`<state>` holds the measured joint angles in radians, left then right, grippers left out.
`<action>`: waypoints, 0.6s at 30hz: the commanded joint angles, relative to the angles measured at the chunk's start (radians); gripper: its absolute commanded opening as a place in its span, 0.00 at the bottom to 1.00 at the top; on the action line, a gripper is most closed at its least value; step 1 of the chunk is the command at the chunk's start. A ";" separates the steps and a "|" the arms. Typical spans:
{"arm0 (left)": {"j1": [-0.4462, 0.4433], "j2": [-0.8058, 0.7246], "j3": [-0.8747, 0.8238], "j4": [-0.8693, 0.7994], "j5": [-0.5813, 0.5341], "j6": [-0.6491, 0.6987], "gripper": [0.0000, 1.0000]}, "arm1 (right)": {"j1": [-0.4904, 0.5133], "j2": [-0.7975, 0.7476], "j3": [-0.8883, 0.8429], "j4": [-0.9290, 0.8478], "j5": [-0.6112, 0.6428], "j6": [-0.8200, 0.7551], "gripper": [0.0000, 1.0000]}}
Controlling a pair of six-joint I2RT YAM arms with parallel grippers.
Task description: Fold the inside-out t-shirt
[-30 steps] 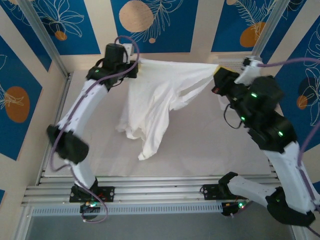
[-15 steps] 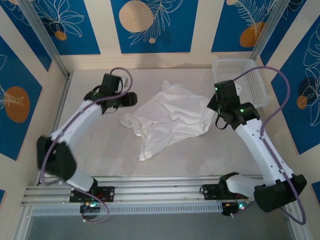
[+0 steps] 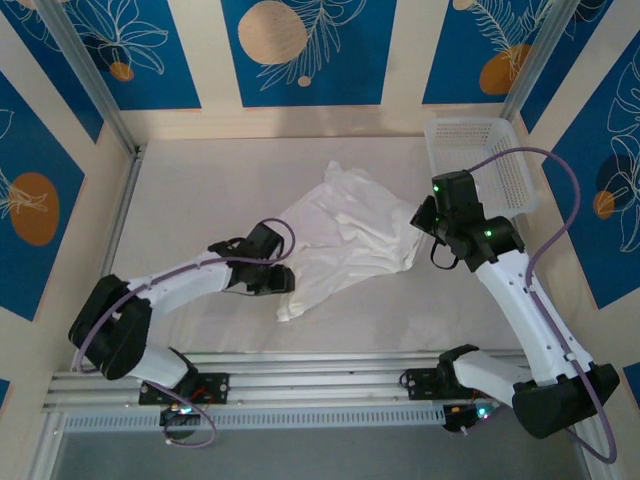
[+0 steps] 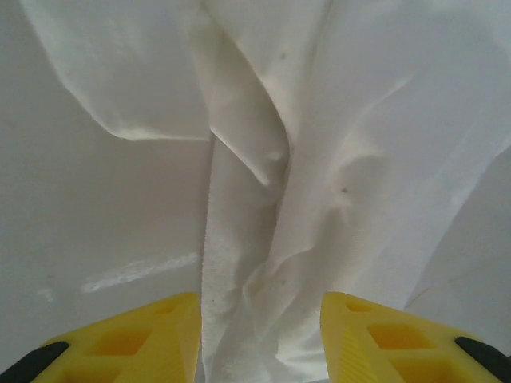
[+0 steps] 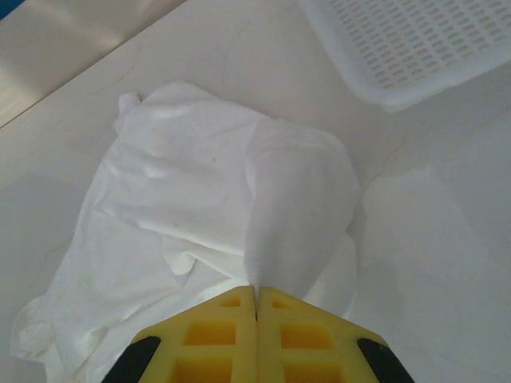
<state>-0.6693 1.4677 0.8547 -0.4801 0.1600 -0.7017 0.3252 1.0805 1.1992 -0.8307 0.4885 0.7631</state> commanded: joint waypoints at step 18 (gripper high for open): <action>0.126 -0.269 0.140 -0.239 -0.172 0.122 0.00 | -0.038 0.012 0.266 -0.049 0.053 -0.063 0.00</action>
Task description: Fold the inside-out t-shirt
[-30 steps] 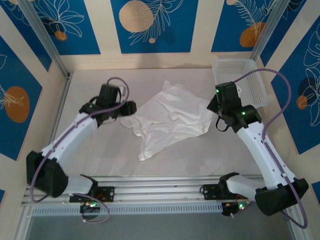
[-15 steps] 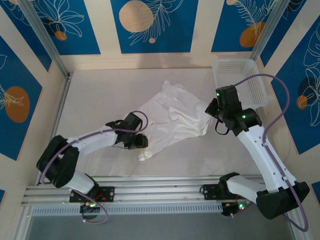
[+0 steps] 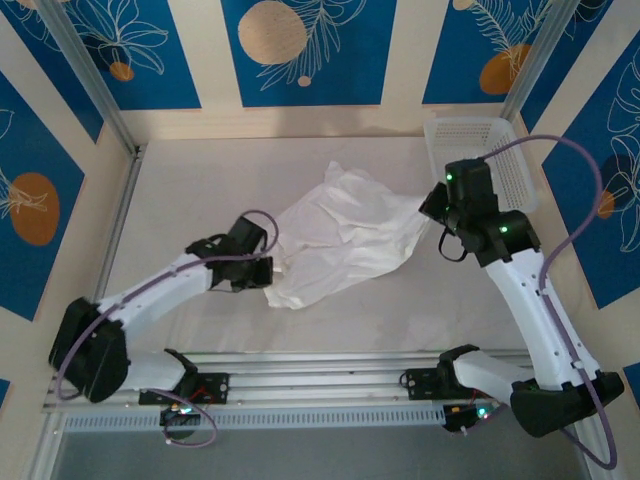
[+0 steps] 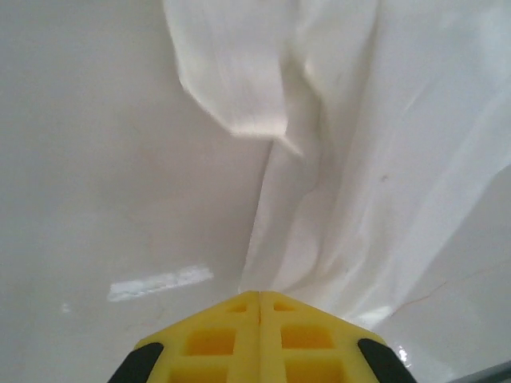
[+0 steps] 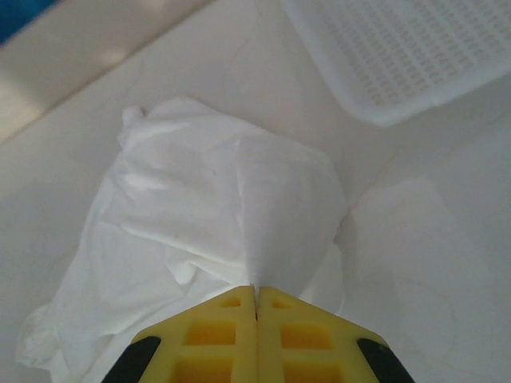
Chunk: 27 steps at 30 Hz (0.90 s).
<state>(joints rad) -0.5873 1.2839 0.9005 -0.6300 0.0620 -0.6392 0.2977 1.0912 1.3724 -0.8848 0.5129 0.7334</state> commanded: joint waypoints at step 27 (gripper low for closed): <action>0.147 -0.729 -0.164 -0.102 -0.364 -0.029 0.47 | -0.131 -0.404 -0.386 -0.004 -0.069 0.249 0.00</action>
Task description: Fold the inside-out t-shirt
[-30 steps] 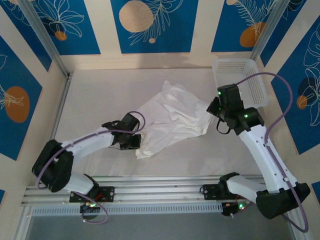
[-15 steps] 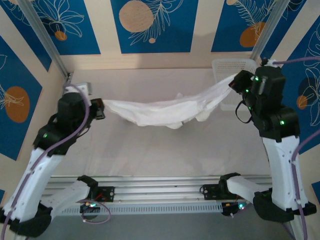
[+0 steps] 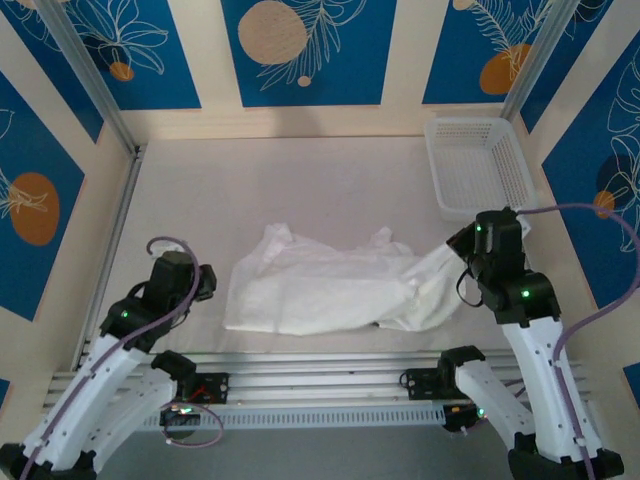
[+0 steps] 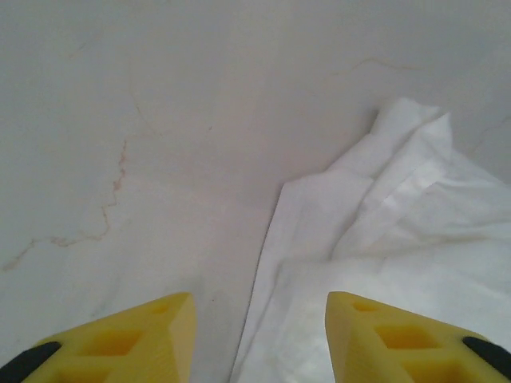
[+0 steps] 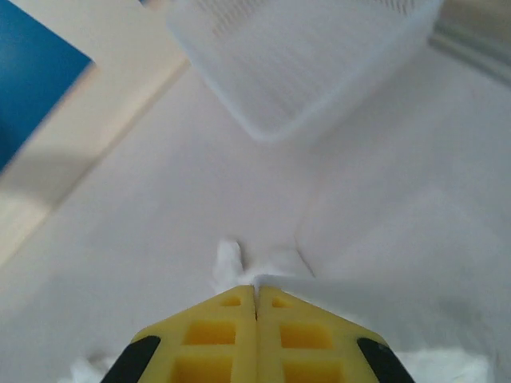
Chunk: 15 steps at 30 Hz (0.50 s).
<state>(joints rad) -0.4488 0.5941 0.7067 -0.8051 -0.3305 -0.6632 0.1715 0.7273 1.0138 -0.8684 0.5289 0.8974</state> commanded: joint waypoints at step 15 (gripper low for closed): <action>0.007 0.650 0.208 0.169 0.384 0.284 0.48 | -0.006 0.045 -0.224 0.000 -0.365 0.015 0.00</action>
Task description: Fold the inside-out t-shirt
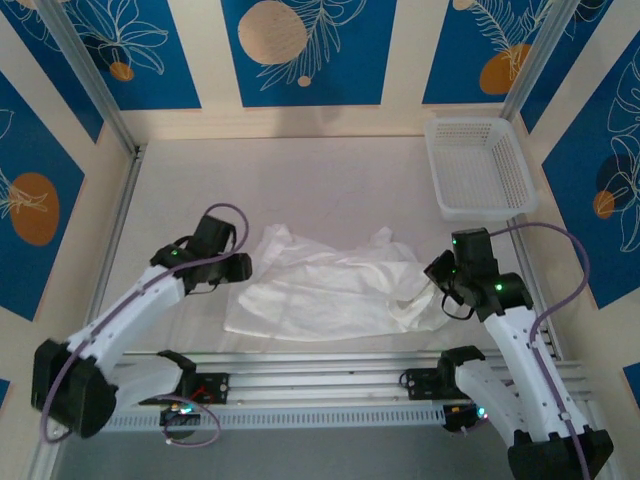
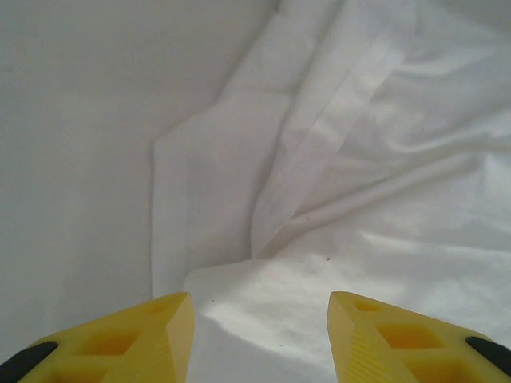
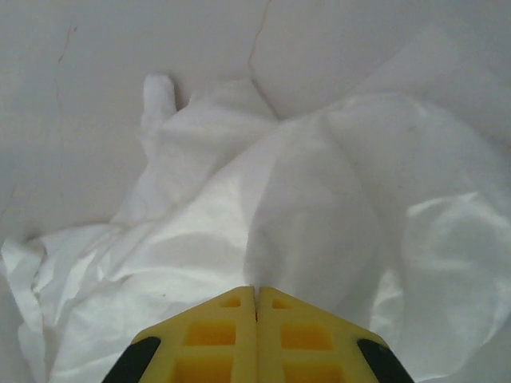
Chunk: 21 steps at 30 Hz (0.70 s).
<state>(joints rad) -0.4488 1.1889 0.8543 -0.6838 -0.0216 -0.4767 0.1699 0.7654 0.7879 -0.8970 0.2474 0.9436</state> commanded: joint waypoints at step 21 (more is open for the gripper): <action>-0.124 0.520 0.190 0.063 -0.241 0.236 0.55 | 0.001 0.041 0.041 0.026 -0.088 -0.062 0.00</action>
<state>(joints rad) -0.5560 1.6997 1.0161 -0.5869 -0.1665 -0.2531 0.1699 0.8028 0.8013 -0.8757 0.1783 0.8928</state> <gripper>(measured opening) 0.567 0.059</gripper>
